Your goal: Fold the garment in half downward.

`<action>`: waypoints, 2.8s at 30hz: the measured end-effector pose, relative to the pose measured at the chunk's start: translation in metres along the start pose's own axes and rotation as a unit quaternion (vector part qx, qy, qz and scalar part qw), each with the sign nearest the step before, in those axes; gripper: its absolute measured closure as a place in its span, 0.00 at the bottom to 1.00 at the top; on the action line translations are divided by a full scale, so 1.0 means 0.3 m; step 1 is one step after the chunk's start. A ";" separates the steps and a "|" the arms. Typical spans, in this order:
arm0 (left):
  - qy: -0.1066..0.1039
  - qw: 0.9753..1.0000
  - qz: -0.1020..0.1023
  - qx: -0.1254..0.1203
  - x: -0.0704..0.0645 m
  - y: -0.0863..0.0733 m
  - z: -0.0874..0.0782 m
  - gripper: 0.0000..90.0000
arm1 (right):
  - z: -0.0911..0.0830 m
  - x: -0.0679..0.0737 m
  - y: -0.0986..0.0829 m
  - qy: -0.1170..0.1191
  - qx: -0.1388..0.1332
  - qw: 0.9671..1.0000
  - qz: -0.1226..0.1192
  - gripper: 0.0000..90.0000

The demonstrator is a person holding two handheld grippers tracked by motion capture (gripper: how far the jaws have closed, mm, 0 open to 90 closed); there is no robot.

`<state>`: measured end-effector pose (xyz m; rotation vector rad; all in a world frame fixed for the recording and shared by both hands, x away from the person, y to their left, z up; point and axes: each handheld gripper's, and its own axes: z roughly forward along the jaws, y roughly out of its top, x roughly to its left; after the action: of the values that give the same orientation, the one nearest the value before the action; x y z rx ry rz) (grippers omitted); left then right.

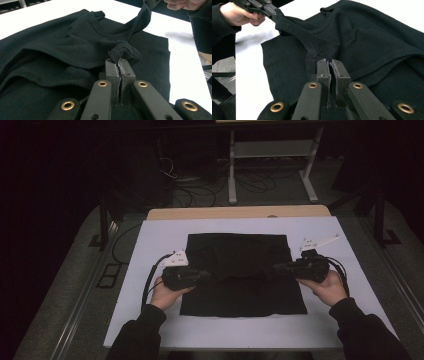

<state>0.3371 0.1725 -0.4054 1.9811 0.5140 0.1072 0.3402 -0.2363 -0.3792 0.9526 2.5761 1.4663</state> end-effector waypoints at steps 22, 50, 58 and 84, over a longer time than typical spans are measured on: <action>-0.009 1.000 0.000 0.025 -0.024 -0.045 -0.009 0.96 | 0.017 0.026 -0.059 0.009 0.026 1.000 0.005 0.93; -0.039 0.998 0.003 0.057 -0.087 -0.087 -0.014 0.96 | 0.042 0.072 -0.126 0.027 0.070 0.997 0.009 0.93; -0.051 0.996 0.007 0.074 -0.108 -0.103 -0.019 0.96 | 0.044 0.090 -0.147 0.036 0.086 0.996 0.006 0.93; -0.064 0.990 0.013 0.123 -0.118 -0.138 -0.016 0.91 | 0.070 0.122 -0.187 0.051 0.127 0.991 -0.001 0.93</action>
<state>0.2910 0.1776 -0.4341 2.2194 0.4350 -0.0720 0.2891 -0.2220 -0.4254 0.9181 2.8898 1.2367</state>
